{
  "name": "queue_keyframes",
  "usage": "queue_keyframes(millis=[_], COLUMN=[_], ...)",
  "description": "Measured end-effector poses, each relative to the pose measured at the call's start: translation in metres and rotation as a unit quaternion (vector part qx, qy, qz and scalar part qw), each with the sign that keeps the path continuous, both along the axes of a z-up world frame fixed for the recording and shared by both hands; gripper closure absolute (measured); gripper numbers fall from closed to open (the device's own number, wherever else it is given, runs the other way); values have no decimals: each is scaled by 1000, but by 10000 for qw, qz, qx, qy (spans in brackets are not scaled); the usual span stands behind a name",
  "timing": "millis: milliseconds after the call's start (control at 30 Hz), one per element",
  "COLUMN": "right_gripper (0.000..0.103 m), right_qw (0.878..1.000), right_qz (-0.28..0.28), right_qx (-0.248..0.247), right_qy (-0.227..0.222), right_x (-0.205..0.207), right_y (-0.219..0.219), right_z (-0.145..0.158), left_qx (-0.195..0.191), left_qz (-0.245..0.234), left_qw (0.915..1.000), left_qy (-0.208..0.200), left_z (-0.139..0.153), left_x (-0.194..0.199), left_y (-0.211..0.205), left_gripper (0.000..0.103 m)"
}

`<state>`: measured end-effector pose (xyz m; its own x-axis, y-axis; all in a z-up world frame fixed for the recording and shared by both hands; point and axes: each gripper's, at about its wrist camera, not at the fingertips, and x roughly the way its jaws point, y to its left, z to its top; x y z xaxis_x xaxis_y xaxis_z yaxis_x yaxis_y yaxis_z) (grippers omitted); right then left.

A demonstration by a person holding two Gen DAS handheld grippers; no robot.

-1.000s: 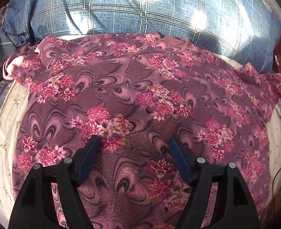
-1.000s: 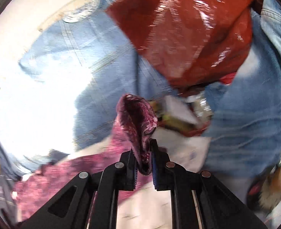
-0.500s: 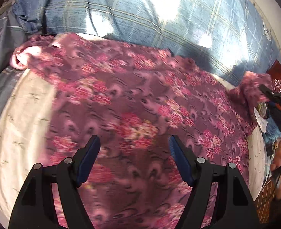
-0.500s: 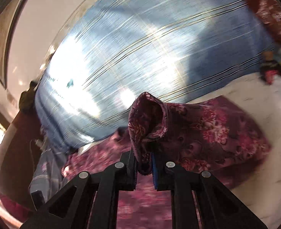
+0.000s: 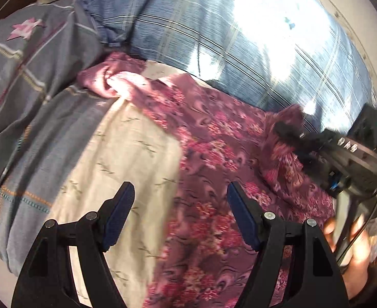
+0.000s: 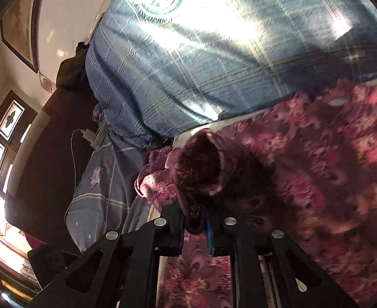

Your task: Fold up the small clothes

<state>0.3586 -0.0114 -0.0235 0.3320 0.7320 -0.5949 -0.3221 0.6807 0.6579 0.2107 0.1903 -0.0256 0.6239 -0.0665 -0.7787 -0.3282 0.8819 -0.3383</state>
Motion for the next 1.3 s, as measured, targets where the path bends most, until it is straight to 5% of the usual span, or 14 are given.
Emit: queue_keyframes(millis=[200,400,533,600,833,900,1033,1167,1300], right_gripper=[73,67,64,58,61,98,99,97,87], right_qw=[9997,9880,9703,9610,9427,9448,9504,9511,9588], right_qz=[-54,-1516,-2294,-2518,-3032,-2855,-2894,-2680,-2577], right_qx=[76,-115,346,651,1069,1293,1134,835,778], right_qy=[228,267,689,939,891,951,81,1286,910], right_x=[-17,-40,-64,-74,-48,-34,-40,-39,-64], right_y=[-42,-190,-271,-294,-311,-309,-330,-346,-353], right_z=[-7,-7,-26,-41,-60,-55,-20,-66,-44], left_qx=[-85,-311,147,-32,-201,-178,-1,121,-54], left_qz=[-78,-692,-803,-803,-544,-517,-458,-494,-536], left_qw=[9999,9969,9955,9947,9952,9950,9948,9937,9967], left_qy=[63,209,488,641,786,840,911,1002,607], left_z=[1,0,-9,-19,-27,-22,-21,-29,-2], left_x=[4,45,71,75,98,107,109,101,79], left_y=[1,-48,-80,-84,-88,-90,-90,-86,-65], left_gripper=[29,29,29,29,29,40,44,51,51])
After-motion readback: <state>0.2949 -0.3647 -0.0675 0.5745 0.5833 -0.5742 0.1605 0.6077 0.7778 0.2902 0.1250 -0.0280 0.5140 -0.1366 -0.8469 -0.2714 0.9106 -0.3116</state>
